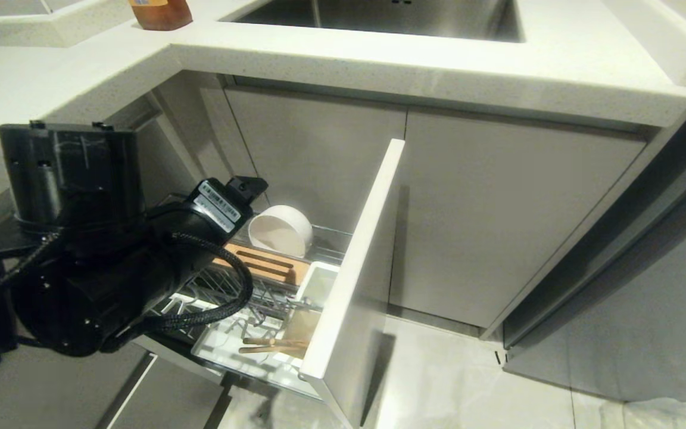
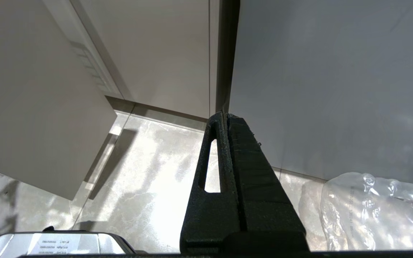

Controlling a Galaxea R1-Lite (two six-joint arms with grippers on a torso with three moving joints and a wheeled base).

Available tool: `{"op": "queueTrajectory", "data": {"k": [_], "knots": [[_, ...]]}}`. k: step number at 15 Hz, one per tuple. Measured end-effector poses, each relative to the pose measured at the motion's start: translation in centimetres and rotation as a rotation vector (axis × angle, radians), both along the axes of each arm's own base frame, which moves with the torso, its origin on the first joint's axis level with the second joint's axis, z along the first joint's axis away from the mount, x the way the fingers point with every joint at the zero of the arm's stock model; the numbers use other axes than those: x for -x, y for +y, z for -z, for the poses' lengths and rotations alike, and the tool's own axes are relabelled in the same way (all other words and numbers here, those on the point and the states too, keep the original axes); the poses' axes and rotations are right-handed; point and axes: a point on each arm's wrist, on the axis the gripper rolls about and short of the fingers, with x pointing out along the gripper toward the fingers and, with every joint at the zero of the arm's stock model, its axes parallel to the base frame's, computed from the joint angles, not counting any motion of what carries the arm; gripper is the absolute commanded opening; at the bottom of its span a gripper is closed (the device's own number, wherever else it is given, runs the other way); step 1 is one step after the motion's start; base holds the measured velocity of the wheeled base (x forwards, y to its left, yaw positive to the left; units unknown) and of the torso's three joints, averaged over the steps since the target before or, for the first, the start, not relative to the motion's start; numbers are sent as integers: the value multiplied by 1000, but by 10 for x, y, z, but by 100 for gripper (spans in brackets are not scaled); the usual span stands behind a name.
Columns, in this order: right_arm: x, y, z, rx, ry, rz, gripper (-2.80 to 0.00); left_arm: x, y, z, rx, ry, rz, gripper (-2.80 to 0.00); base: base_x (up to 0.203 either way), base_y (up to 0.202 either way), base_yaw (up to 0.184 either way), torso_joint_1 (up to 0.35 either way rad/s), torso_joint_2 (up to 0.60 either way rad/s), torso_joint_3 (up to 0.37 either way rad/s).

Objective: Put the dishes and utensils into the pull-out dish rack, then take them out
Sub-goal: Pick up the plate and place it in the cupboard

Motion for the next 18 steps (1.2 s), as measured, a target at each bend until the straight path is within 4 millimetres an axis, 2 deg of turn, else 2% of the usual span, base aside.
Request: {"op": "queueTrajectory", "data": {"k": [4,8,13,14,18], "knots": [[0,0,0,0,0,0,-280,10,2,-4,-163,-1,-80,0,0,0,0,0,0,0],[0,0,0,0,0,0,-280,15,5,-3,-220,24,-88,0,0,0,0,0,0,0],[0,0,0,0,0,0,-280,37,18,-30,-209,-29,-43,0,0,0,0,0,0,0],[0,0,0,0,0,0,-280,43,23,-38,-222,-39,-33,-280,0,0,0,0,0,0],[0,0,0,0,0,0,-280,59,37,-68,-231,-100,-27,-280,0,0,0,0,0,0]]}}
